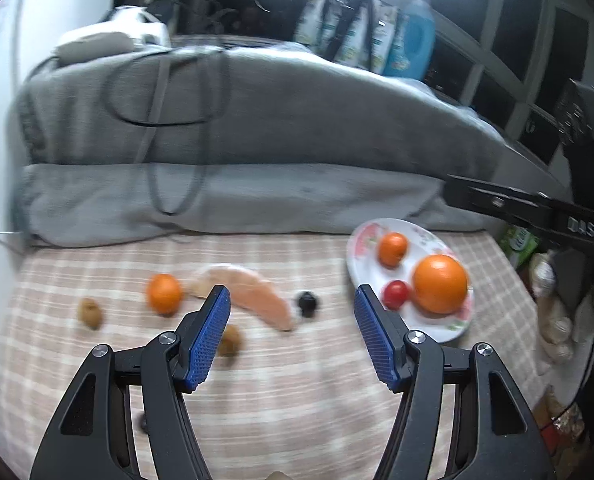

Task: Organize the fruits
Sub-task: 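Withdraw both tools from the plate toward the brown kiwis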

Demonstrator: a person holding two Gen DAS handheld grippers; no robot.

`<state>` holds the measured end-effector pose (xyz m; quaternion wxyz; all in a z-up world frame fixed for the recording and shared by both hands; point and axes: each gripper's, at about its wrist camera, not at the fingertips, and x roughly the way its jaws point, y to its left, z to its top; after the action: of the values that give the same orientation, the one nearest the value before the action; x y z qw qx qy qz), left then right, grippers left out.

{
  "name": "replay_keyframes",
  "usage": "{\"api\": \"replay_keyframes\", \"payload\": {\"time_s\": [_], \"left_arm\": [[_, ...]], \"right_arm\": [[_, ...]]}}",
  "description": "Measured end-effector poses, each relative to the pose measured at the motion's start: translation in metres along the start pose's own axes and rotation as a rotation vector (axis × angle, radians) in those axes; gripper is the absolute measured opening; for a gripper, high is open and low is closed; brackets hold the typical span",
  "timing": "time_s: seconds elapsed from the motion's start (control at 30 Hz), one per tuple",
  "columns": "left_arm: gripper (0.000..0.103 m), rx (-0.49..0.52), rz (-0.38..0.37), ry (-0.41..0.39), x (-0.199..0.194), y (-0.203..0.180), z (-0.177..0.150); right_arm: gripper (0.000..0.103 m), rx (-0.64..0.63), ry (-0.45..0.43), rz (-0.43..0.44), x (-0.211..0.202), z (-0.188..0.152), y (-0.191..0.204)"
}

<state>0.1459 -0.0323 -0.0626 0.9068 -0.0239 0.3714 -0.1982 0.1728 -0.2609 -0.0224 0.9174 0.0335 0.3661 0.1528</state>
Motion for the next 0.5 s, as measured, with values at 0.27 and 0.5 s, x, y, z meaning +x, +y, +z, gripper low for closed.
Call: {"api": "replay_keyframes", "payload": {"time_s": [0.27, 0.5], "left_arm": [[0.064, -0.052, 0.116, -0.004, -0.017, 0.060, -0.004], [0.064, -0.101, 0.169, 0.022, -0.019, 0.101, -0.013]], "right_arm": [[0.089, -0.056, 0.020, 0.050, 0.010, -0.002, 0.036], [0.085, -0.098, 0.072, 0.097, 0.033, -0.008, 0.065]]}}
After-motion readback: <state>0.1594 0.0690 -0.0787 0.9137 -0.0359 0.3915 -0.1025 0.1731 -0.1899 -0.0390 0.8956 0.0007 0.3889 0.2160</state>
